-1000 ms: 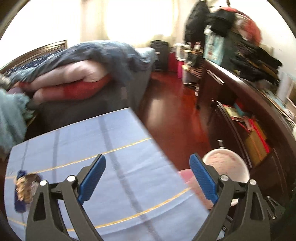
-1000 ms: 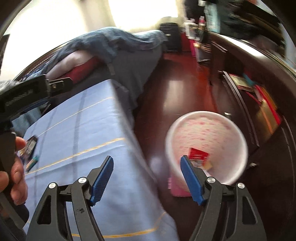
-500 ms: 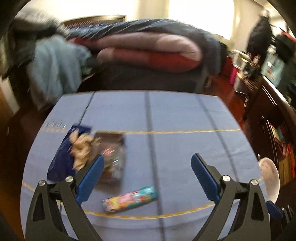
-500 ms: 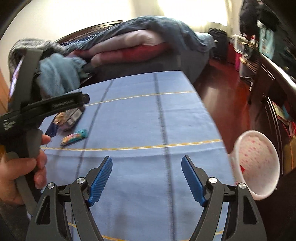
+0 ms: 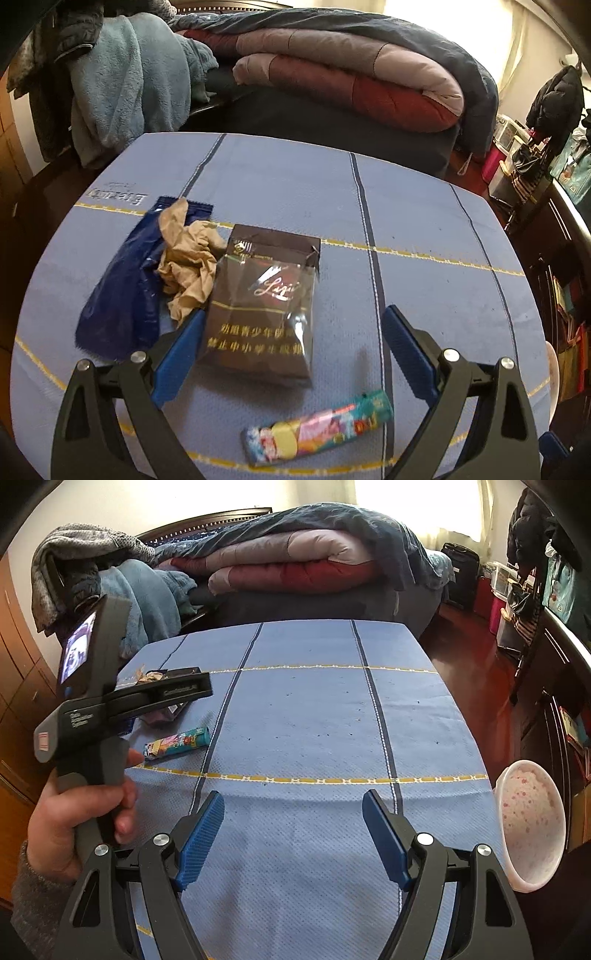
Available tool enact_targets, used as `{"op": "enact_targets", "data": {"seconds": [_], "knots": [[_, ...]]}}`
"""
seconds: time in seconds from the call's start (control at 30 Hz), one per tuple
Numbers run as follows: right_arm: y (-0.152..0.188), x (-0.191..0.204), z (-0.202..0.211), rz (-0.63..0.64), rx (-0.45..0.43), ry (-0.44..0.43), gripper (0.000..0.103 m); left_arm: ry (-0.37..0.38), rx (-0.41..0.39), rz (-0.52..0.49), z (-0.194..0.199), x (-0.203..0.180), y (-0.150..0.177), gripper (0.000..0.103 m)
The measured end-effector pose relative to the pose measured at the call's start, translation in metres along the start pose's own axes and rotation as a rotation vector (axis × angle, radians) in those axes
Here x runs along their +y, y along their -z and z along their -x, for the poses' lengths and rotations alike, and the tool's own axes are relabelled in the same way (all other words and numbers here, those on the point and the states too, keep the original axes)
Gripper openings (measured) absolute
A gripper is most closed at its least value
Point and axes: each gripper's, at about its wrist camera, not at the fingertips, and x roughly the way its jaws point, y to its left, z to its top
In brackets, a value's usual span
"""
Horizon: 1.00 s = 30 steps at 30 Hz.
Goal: Collect trash
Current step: 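Grasp the brown cigarette pack with the left tool while the right tool grasps the lighter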
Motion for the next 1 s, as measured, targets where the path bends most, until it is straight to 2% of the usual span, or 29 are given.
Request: {"op": "enact_targets", "data": {"seconds": [0.03,0.07,0.1,0.17,0.23,0.37,0.47,0.57,0.7,1.0], "knots": [[0.0,0.001,-0.001,0.002,0.002,0.001,0.077,0.001,0.003,-0.001,-0.001,-0.002,0.0,0.092],[-0.001,0.003,-0.002,0.006,0.002,0.0,0.077,0.004,0.007,-0.002,-0.003,-0.002,0.0,0.084],[-0.002,0.006,-0.004,0.01,0.002,-0.001,0.077,-0.012,-0.002,-0.015,-0.002,-0.002,0.0,0.069],[-0.004,0.012,-0.007,0.02,0.006,-0.003,0.077,-0.001,0.001,-0.025,0.001,0.0,0.001,0.055],[-0.005,0.018,-0.01,0.027,0.009,-0.007,0.077,0.064,0.014,-0.001,0.006,0.008,0.003,0.054],[-0.011,0.036,-0.019,0.048,0.019,-0.036,0.077,0.088,-0.022,0.011,0.026,0.024,0.006,0.054],[-0.014,0.049,-0.026,0.072,0.023,-0.062,0.077,0.072,-0.072,0.007,0.05,0.038,0.005,0.055],[-0.018,0.066,-0.035,0.105,0.028,-0.099,0.077,0.02,-0.13,0.013,0.073,0.055,0.003,0.055],[-0.022,0.087,-0.052,0.144,0.041,-0.122,0.077,-0.016,-0.168,0.039,0.091,0.078,-0.001,0.055],[-0.03,0.11,-0.081,0.175,0.068,-0.121,0.083,-0.002,-0.228,0.1,0.12,0.116,-0.01,0.055]]}}
